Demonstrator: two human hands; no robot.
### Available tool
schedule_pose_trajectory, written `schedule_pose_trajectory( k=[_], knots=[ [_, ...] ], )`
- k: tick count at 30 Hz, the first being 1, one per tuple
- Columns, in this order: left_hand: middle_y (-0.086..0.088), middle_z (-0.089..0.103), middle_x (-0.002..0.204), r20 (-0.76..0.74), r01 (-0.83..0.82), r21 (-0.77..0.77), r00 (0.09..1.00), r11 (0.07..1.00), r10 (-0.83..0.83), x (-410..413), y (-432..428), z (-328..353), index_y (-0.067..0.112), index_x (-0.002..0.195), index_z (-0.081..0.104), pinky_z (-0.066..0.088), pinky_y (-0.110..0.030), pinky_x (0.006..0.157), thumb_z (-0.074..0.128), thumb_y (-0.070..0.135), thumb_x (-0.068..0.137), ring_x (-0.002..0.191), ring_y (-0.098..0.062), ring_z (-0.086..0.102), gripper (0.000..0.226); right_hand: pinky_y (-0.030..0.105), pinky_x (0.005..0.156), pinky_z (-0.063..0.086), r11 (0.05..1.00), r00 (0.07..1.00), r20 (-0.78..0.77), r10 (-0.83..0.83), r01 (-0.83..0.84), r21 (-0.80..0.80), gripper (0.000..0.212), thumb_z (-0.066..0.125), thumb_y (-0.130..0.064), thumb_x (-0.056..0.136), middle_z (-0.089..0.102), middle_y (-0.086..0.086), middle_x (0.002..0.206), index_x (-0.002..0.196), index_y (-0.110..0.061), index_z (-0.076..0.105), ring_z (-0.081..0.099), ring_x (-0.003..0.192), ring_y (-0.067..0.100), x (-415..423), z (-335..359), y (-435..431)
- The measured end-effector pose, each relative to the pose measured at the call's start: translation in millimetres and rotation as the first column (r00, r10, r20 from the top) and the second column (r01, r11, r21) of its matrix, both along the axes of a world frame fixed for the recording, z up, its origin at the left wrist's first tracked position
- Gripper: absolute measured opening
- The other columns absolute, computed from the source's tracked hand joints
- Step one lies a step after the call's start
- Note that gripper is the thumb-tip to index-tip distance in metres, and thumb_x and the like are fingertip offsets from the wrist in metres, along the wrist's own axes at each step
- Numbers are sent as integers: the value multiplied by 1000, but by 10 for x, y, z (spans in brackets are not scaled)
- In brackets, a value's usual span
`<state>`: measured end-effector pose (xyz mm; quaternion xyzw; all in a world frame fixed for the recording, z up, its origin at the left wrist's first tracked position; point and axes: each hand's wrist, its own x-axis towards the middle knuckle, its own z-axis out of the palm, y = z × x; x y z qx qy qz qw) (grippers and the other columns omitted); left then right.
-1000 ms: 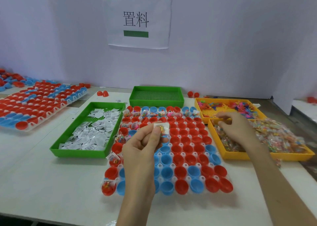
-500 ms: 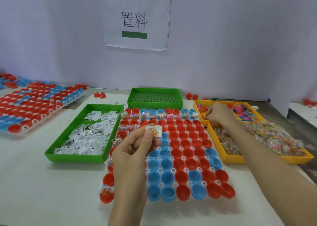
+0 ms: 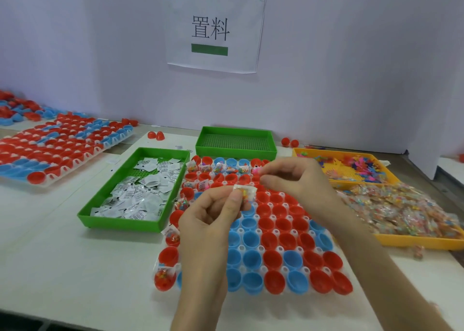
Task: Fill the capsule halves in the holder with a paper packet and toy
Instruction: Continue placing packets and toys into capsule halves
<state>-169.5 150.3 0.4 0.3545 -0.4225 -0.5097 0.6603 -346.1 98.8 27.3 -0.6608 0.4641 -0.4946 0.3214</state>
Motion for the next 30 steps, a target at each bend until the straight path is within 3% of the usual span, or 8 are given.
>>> schedule_pose_trajectory(
  k=[7,14,18,23,27,30],
  knots=[
    [-3,77,80,71,-80,25,994,996,78,-6,9,-13,27,81,79,57,-37,77,74,38,71,78,-18,75,15,18,74,55,983,974,140,177,-170,-64,12,79,-18,73,77,1,85,84,-21,78,73,81,11,273,2,174],
    [-1,77,81,112,-99,-29,989,995,101,-27,-6,-41,28,81,78,56,-20,69,73,31,76,79,-14,74,8,20,75,56,978,973,110,203,-197,-68,12,78,-11,78,77,2,87,89,-15,78,74,83,14,251,5,183],
    [-3,76,79,120,-195,-64,972,979,201,-45,-19,-52,22,80,77,57,-22,67,77,16,82,75,-19,72,7,17,80,54,973,975,51,217,-212,-86,23,67,8,88,78,-2,92,97,-11,77,73,90,10,249,16,206],
    [4,75,76,156,-276,-140,942,951,296,-37,2,-15,27,80,77,54,-16,65,78,15,82,73,-8,71,12,23,77,58,973,967,117,226,-218,-77,16,76,-2,82,78,5,91,96,-9,77,75,86,17,296,2,254],
    [3,75,79,76,-250,-57,964,967,254,-7,-6,-8,31,98,74,54,-15,64,80,26,74,75,-9,72,25,20,74,57,973,969,121,216,-203,-108,16,77,-10,78,78,2,88,94,-13,77,75,83,15,344,-9,256],
    [1,77,87,39,-49,45,998,998,47,55,-40,-12,29,97,79,56,-20,72,78,34,70,84,-12,73,28,20,74,55,976,967,144,212,-201,-88,23,79,-11,76,78,5,87,99,-14,74,75,81,15,324,-16,239]
  ],
)
